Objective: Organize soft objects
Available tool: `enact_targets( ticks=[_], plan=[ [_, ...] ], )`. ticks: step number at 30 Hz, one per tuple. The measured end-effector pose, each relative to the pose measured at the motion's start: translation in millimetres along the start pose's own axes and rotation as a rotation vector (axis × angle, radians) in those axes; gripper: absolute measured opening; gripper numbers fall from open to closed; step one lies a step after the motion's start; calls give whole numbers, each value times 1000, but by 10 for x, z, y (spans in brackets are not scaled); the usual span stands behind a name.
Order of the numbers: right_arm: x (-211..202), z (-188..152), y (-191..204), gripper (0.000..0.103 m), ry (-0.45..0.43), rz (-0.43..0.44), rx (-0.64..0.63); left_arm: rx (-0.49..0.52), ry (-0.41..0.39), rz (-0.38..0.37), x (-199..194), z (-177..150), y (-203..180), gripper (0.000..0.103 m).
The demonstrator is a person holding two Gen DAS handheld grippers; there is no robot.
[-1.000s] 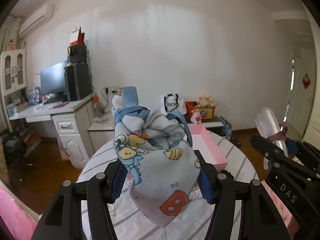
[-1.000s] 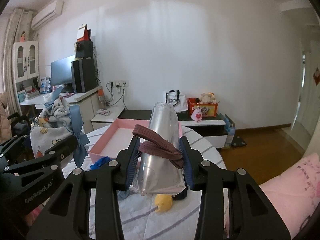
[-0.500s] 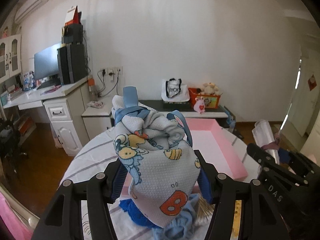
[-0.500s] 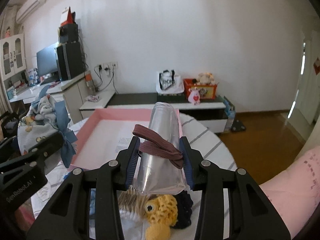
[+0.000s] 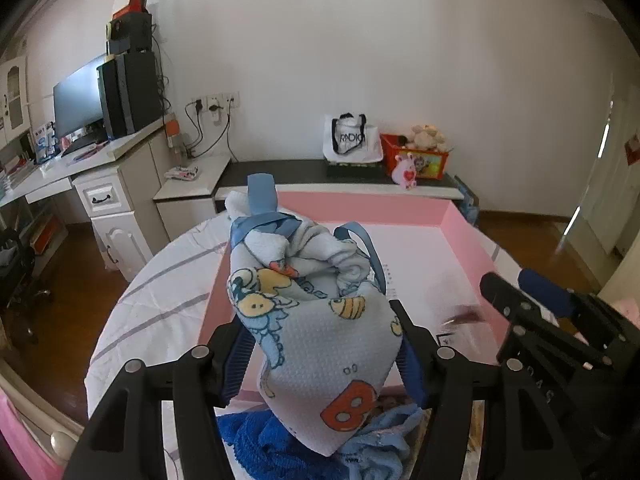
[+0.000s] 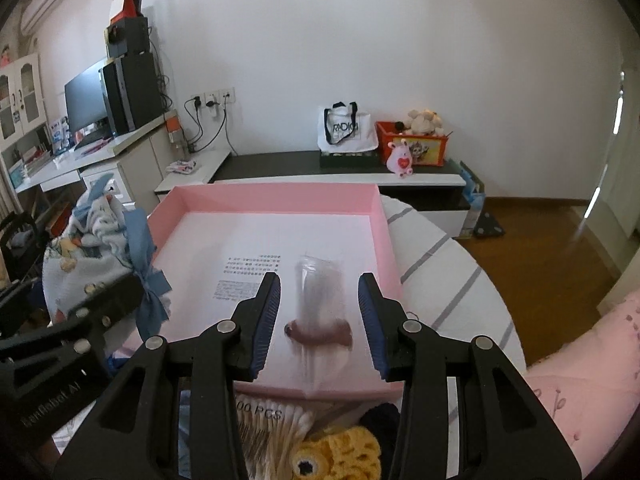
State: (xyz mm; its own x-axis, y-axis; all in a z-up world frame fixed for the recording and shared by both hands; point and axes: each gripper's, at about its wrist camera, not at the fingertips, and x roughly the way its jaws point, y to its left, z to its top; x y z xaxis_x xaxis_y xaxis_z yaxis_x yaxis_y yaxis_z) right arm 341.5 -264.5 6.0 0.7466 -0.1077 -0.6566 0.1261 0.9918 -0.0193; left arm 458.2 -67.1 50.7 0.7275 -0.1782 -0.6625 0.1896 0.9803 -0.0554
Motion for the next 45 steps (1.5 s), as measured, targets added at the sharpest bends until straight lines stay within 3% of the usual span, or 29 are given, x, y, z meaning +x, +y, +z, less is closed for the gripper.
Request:
enact_targets(
  ticks=[4,6,9,18,25,45],
  plan=[
    [73,16,-21,38,9,-1,7,12,20,23,197,70,-16,67],
    [77,2,-35,39,13,3,14,13,13,43,232,68,-36,83],
    [89,2,-65,47,19,3,22,8,-15,67,285,97,-69,98],
    [35,-35,-48,54,23,-12,22,0,-30,75,322,-92,-144,101],
    [-15,-34,-23,64,21,-17,16,-4,-38,78,-30,-470,14,101],
    [-524,-128,-73,97,-47,-64,34,-41,-73,93,-752,-803,16,103]
  ],
)
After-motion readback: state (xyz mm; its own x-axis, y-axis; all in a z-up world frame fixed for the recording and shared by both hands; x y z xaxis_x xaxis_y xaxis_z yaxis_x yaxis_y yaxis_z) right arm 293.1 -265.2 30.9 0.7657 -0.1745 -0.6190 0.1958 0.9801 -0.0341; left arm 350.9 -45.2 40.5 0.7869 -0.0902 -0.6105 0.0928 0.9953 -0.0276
